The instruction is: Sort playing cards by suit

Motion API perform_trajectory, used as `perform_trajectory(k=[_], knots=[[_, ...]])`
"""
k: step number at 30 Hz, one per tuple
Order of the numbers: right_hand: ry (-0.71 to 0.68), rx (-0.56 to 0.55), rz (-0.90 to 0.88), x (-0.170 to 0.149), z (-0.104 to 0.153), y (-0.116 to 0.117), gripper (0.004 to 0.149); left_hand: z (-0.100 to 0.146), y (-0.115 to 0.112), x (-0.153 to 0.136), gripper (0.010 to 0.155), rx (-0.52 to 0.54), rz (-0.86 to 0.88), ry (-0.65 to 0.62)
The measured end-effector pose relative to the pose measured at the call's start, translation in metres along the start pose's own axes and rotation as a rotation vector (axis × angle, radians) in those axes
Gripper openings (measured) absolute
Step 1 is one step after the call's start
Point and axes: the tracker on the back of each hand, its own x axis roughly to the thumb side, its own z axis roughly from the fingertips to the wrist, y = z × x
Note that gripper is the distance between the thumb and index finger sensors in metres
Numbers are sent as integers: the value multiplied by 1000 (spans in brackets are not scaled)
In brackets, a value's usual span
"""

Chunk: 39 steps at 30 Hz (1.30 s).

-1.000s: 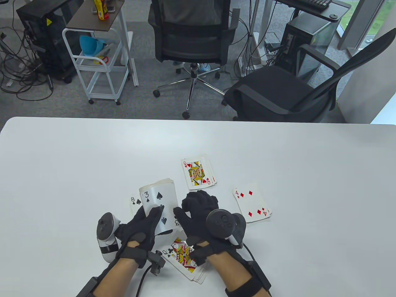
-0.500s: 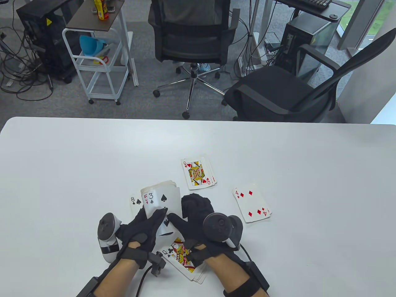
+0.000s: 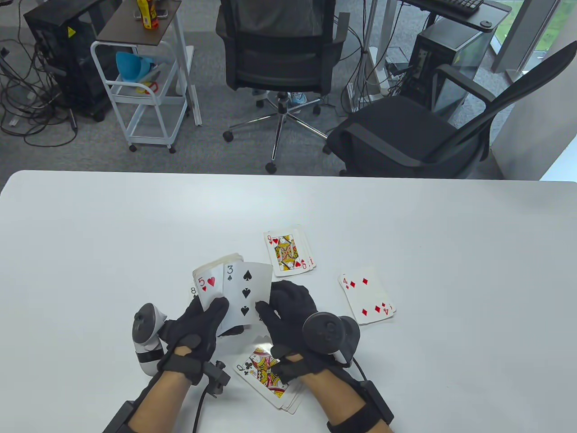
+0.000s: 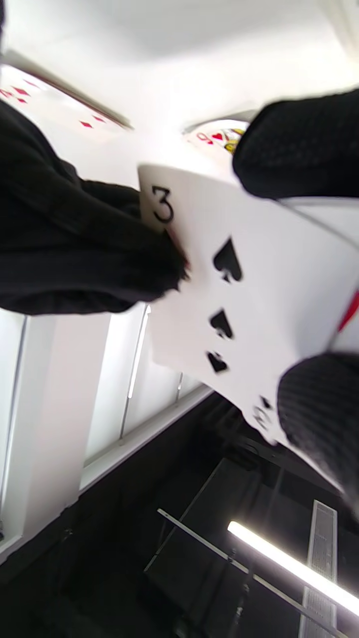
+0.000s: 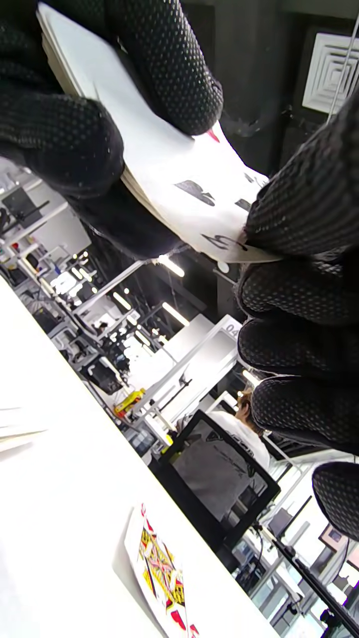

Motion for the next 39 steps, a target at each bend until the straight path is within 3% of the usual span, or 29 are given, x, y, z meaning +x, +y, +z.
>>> perform_trajectory(k=[8, 15, 22, 26, 31, 32, 34, 39], knots=[[154, 3, -71, -19, -5, -4, 38, 3, 31, 27, 56, 138, 57, -147], [247, 242, 83, -13, -26, 12, 38, 5, 36, 44, 57, 152, 107, -220], [291, 578, 244, 12, -64, 68, 39, 9, 43, 50, 57, 203, 142, -275], [302, 606, 321, 20, -72, 96, 39, 11, 49, 53, 57, 218, 148, -287], [265, 621, 604, 23, -71, 121, 40, 9, 45, 50, 57, 213, 146, -272], [215, 587, 688, 24, -70, 120, 41, 9, 44, 49, 57, 208, 141, -270], [181, 554, 684, 24, -67, 114, 42, 9, 42, 48, 57, 204, 132, -264], [263, 506, 391, 17, -57, 72, 42, 8, 37, 43, 57, 193, 109, -239]])
